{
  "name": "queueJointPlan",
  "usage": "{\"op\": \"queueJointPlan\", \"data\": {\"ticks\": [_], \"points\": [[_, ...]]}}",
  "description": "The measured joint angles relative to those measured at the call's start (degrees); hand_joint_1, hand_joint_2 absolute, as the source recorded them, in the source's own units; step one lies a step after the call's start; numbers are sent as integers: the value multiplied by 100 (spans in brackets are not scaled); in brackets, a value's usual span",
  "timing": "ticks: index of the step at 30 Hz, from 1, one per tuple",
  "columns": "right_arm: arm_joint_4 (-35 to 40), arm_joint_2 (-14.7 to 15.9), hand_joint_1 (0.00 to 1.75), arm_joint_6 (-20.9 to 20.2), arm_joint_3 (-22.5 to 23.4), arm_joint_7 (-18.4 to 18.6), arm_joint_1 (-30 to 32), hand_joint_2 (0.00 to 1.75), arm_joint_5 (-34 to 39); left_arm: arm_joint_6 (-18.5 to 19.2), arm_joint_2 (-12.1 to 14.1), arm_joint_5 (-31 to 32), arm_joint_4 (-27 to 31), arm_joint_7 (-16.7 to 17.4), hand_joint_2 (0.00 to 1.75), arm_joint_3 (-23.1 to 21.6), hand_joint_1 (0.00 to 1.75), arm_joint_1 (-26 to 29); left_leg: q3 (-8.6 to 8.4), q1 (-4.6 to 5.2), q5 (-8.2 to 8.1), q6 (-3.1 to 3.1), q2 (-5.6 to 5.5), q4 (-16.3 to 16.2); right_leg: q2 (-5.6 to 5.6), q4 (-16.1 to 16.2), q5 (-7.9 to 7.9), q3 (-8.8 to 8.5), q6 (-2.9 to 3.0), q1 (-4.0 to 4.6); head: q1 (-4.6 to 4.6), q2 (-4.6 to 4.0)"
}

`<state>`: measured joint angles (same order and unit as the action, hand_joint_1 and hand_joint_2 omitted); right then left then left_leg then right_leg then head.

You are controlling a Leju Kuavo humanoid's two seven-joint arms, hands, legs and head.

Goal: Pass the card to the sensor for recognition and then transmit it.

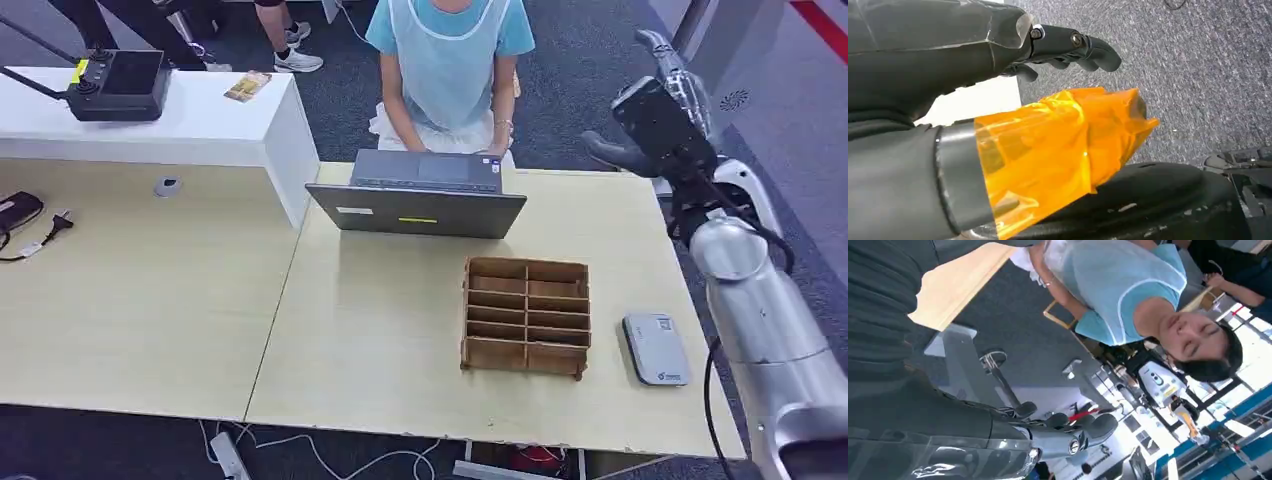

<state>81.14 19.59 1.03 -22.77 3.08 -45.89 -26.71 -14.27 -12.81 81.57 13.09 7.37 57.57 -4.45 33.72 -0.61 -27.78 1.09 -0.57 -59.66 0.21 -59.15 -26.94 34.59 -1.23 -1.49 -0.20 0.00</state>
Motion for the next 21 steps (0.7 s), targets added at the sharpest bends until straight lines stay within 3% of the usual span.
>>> {"op": "queueJointPlan", "data": {"ticks": [8,21], "points": [[-733,-562,0,322,-234,251,-611,175,-962,74,0,129,0,9,0,-101,0,0,1,1,0,0,-2,0,-2,0,0,0,0,0,2,0],[-1743,-1024,0,586,-407,435,-1065,175,-2060,133,0,173,0,11,0,-260,0,-5,1,0,0,0,-6,0,-5,0,0,0,0,0,2,0]]}}
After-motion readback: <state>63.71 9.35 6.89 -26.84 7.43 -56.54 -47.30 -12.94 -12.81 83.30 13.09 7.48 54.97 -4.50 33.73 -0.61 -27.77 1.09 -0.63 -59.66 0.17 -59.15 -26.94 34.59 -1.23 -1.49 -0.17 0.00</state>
